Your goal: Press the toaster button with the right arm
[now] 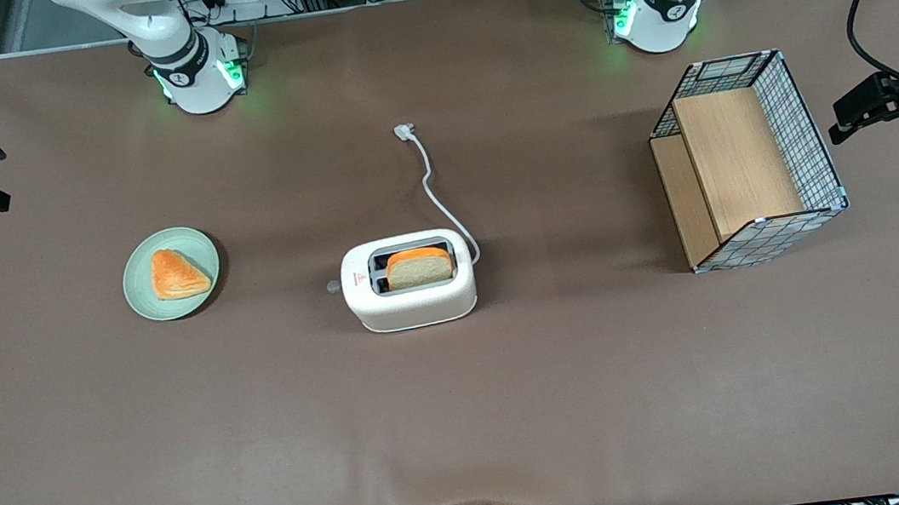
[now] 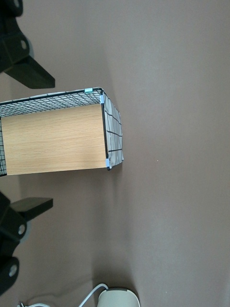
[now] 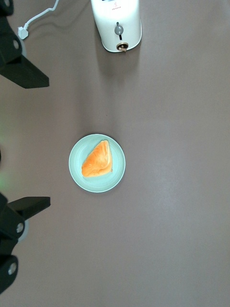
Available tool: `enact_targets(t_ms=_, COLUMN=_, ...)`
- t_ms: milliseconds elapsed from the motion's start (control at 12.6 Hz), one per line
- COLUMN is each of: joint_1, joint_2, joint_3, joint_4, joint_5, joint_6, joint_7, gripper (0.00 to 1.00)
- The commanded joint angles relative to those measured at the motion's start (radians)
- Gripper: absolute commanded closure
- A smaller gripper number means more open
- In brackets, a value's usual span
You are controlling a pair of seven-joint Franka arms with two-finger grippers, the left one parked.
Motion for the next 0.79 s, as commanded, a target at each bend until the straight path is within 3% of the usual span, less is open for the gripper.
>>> enact_targets(t_ms=0, joint_1=-0.006, joint_2=0.0, joint_3=-0.001, joint_4=0.012, joint_5=0.017, joint_6=-0.007, joint_7=-0.002, gripper=0.0)
enact_targets(t_ms=712, joint_1=0.0, joint_2=0.0, joint_3=0.002, joint_4=0.013, joint_5=0.014, joint_6=-0.008, joint_7=-0.006, gripper=0.0)
